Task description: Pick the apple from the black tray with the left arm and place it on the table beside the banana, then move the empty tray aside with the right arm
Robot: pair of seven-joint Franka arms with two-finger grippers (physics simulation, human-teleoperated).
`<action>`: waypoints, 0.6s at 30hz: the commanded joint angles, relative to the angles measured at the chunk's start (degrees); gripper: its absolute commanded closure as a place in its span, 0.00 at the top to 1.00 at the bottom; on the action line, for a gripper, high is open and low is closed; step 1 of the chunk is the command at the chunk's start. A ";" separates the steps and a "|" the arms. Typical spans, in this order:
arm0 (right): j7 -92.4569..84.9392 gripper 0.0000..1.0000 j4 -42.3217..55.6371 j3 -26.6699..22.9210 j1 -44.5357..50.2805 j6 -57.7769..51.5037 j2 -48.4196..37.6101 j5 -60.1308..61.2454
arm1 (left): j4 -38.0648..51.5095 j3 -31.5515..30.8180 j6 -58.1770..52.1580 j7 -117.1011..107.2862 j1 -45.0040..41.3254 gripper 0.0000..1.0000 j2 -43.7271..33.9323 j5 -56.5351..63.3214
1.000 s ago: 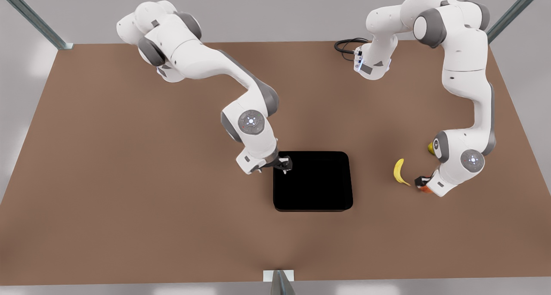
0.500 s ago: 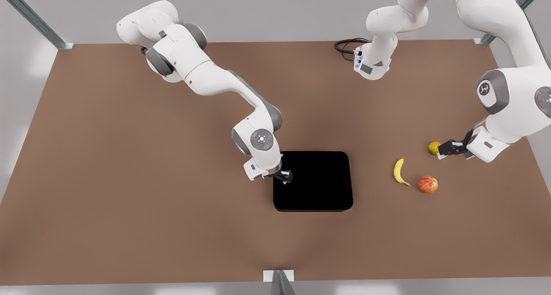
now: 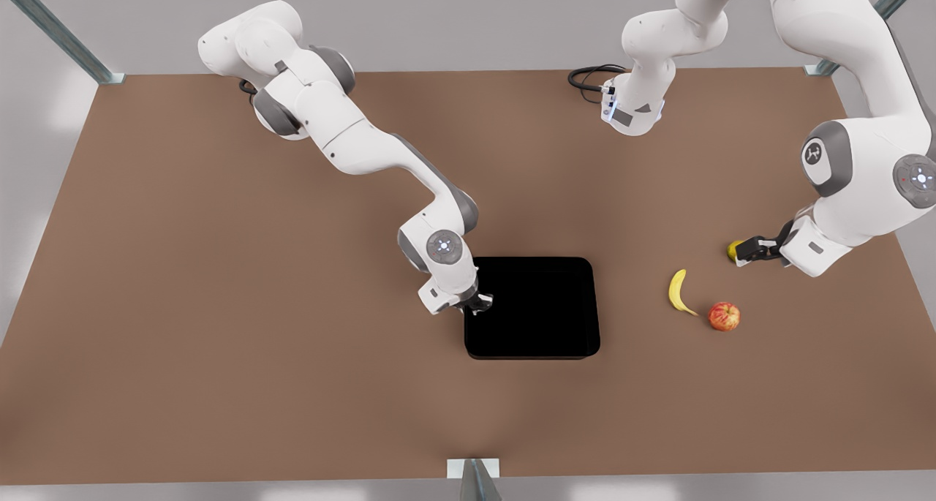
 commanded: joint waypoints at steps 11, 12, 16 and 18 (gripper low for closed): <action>-7.75 0.15 0.13 1.59 -0.54 0.52 -1.50 0.03 | -0.06 -0.01 -0.20 -0.50 0.01 1.00 -0.06 0.42; -7.75 0.14 0.13 1.51 -0.54 0.43 -1.76 0.03 | -0.06 -0.01 -0.20 -0.50 0.01 1.00 -0.06 0.34; -8.36 0.11 0.04 1.59 -0.54 -2.29 -4.13 0.12 | -0.06 0.08 -0.20 -0.50 0.10 1.00 -0.06 0.43; -10.91 0.11 0.04 1.86 -1.51 -7.30 -6.42 0.21 | -0.06 0.08 -0.20 -0.50 0.01 1.00 0.03 0.43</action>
